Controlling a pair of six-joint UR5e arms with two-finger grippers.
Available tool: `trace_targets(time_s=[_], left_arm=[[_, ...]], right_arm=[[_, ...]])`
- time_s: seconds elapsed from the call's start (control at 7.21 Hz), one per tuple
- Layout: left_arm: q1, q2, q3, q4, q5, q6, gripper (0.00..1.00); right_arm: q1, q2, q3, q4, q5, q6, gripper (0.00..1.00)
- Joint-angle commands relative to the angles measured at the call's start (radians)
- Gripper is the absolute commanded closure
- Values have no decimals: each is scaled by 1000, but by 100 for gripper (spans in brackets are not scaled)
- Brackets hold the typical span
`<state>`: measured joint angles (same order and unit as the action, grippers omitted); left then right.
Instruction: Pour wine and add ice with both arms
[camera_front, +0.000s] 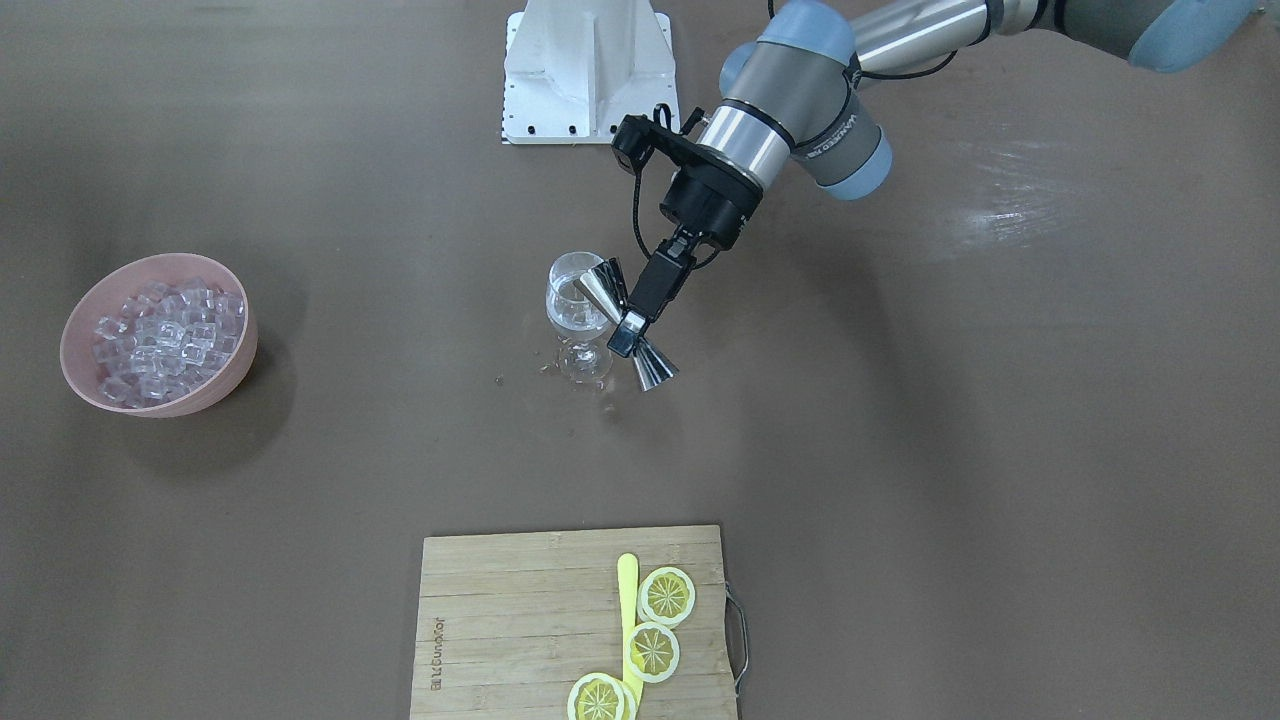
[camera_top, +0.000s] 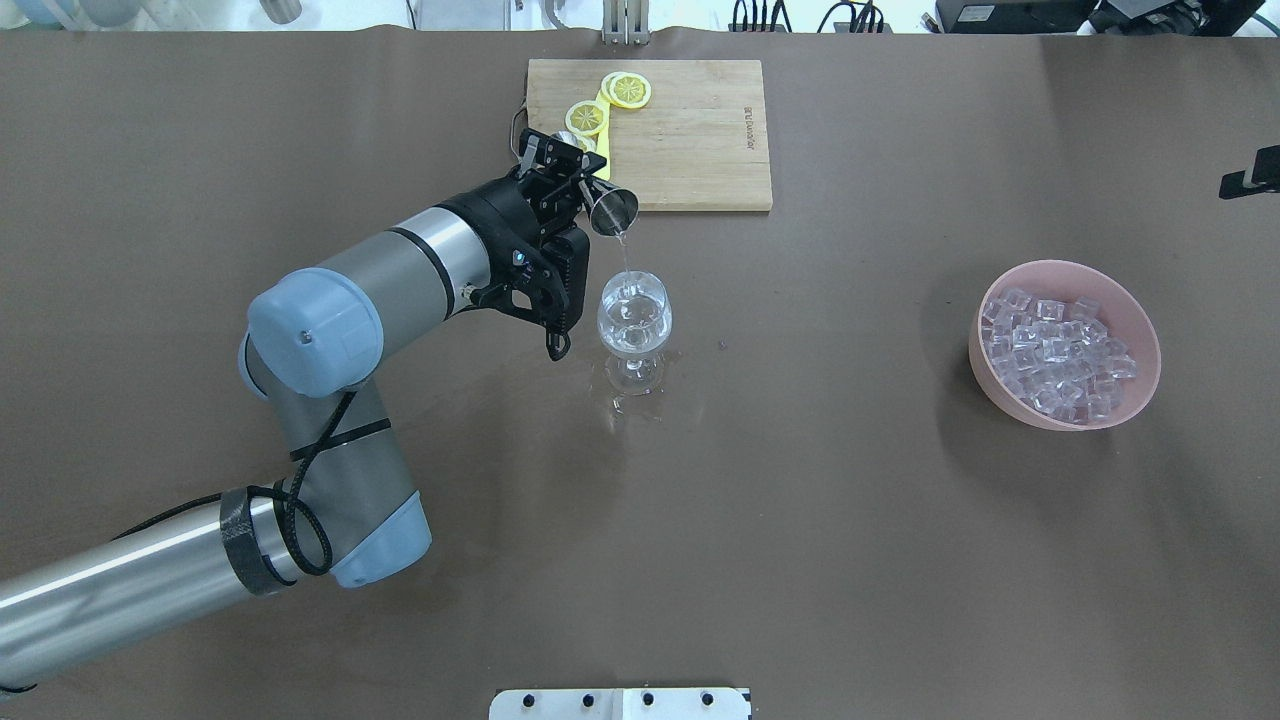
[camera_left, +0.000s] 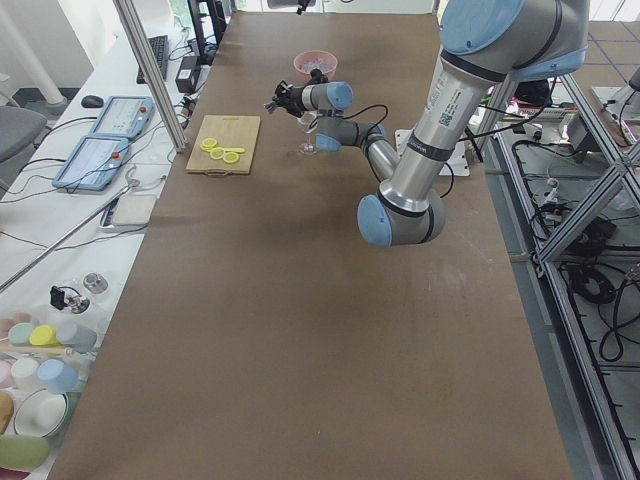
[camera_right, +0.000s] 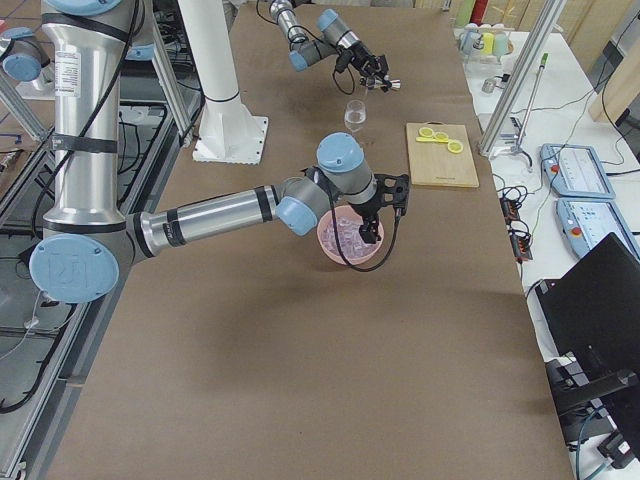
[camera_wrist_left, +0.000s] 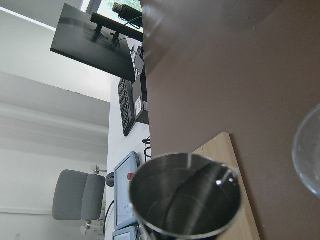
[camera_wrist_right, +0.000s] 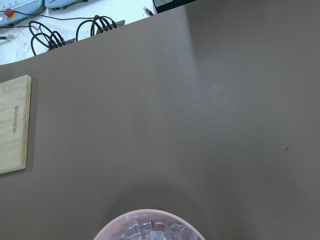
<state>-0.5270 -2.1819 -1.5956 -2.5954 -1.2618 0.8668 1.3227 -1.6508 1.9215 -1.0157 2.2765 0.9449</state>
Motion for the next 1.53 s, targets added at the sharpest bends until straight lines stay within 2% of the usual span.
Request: trace_targets(time_s=[0.0,0.28,0.55,0.83,1.11,1.39], left_arm=[[12,-4,-3,7,62,119,100],[30,5,-7,11,82,141,100],[57,-7,-6,12,136,254,100],[61,-7,-10,26,142,312,100],[61,-10,-65,116,168,405,100],[67,2,-107,69,165,358,100]], right_arm=[[1,-3,-2,-1,3,3,0],[3,-3,-2,-1,3,23,0],[7,-1,2,0,5,63,0],[9,-6,14,-1,5,80,0],[9,-7,22,-1,5,89,0],[10,-7,21,-1,5,89,0]])
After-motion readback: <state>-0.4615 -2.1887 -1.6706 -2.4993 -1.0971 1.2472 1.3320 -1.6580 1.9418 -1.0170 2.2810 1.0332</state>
